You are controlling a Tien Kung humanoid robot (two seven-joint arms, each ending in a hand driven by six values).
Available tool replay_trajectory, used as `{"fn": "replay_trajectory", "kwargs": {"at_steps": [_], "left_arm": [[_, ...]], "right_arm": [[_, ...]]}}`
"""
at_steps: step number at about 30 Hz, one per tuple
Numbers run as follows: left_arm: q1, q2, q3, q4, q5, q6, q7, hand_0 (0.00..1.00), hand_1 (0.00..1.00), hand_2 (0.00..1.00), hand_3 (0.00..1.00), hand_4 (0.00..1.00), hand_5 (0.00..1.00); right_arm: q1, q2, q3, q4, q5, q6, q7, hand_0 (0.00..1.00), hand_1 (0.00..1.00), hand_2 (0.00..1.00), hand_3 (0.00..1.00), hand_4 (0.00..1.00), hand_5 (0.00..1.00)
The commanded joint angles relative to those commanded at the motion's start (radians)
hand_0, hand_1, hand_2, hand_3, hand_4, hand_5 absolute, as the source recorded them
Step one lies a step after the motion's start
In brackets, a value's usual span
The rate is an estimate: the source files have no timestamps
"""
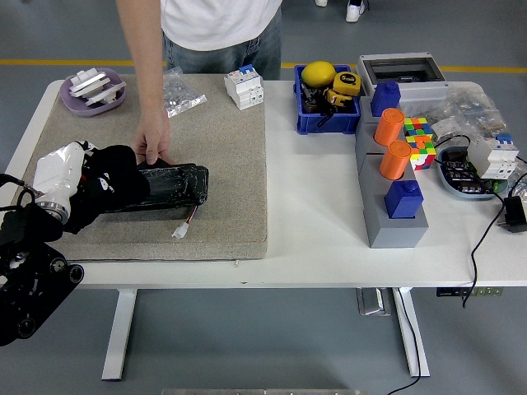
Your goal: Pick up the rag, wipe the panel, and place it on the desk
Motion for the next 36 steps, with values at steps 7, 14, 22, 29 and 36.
{"fn": "replay_trajectory", "kwargs": {"at_steps": [7, 14, 22, 29, 36], "left_arm": [[0.005, 0.006, -0.029, 0.006, 0.013, 0.005, 0.0, 0.185, 0.238, 0.549, 0.543, 0.279, 0.002], [0.001, -0.001, -0.004, -0.005, 0.008, 0.005, -0.001, 0.186, 0.238, 0.549, 0.542, 0.277, 0.002], [-0.027, -0.03, 0.087, -0.045, -0.01, 0.006, -0.001, 0.186, 0.235, 0.545, 0.536, 0.265, 0.002], [-0.056, -0.058, 0.178, -0.074, -0.032, 0.004, 0.003, 0.186, 0.235, 0.545, 0.536, 0.266, 0.002], [-0.097, -0.081, 0.287, -0.108, -0.047, 0.003, 0.013, 0.186, 0.235, 0.545, 0.536, 0.266, 0.002]], "right_arm": [[-0.002, 0.0, -0.003, 0.001, 0.001, 0.001, 0.002, 0.764, 0.702, 0.711, 0.684, 0.998, 0.52], [-0.002, 0.0, -0.001, 0.002, -0.001, 0.001, 0.0, 0.765, 0.702, 0.711, 0.684, 0.998, 0.52], [-0.001, -0.002, 0.002, 0.002, -0.006, 0.001, -0.002, 0.764, 0.702, 0.711, 0.684, 0.998, 0.52], [-0.001, -0.002, 0.003, 0.002, -0.007, 0.001, -0.003, 0.764, 0.702, 0.711, 0.684, 0.998, 0.519], [0.002, -0.002, 0.006, 0.002, -0.011, 0.001, -0.006, 0.764, 0.702, 0.711, 0.684, 0.998, 0.519]]}}
